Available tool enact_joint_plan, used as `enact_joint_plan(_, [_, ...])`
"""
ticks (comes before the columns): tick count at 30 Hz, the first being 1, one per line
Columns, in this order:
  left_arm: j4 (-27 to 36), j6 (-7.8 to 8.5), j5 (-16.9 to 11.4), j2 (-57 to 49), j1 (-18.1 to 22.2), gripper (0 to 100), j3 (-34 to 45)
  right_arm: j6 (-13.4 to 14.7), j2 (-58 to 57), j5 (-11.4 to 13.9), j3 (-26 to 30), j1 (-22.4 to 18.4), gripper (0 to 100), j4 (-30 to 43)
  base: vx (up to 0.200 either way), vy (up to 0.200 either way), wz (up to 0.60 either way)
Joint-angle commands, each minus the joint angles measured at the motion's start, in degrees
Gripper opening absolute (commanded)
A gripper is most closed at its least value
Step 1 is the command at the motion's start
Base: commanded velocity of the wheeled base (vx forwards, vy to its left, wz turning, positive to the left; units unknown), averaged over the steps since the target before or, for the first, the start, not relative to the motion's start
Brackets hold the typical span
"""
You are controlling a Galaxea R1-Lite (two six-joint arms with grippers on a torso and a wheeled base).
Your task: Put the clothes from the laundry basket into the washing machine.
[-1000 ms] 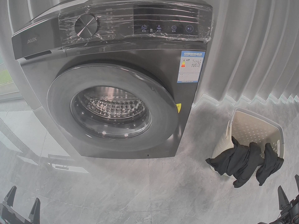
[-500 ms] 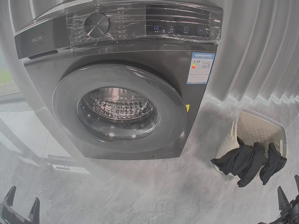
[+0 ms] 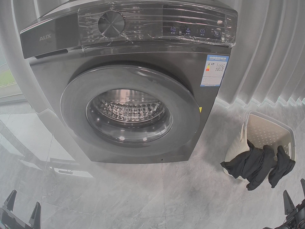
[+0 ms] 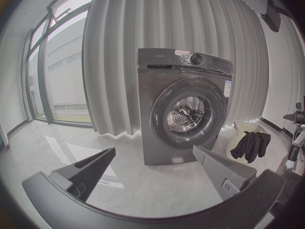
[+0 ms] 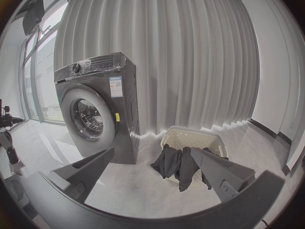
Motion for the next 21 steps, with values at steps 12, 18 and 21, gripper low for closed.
enact_joint_plan(12, [0.0, -0.17, 0.0, -1.0, 0.0, 100, 1.0, 0.0, -0.9, 0.0, 1.0, 0.0, 100, 0.0, -0.017, 0.017, 0.0])
enact_joint_plan(18, [0.0, -0.08, 0.0, -1.0, 0.0, 100, 1.0, -0.1, -0.9, 0.0, 1.0, 0.0, 100, 0.0, -0.167, 0.2, 0.0])
enact_joint_plan(21, [0.0, 0.01, 0.0, -1.0, 0.0, 100, 1.0, -0.1, -0.9, 0.0, 1.0, 0.0, 100, 0.0, 0.0, 0.067, 0.0])
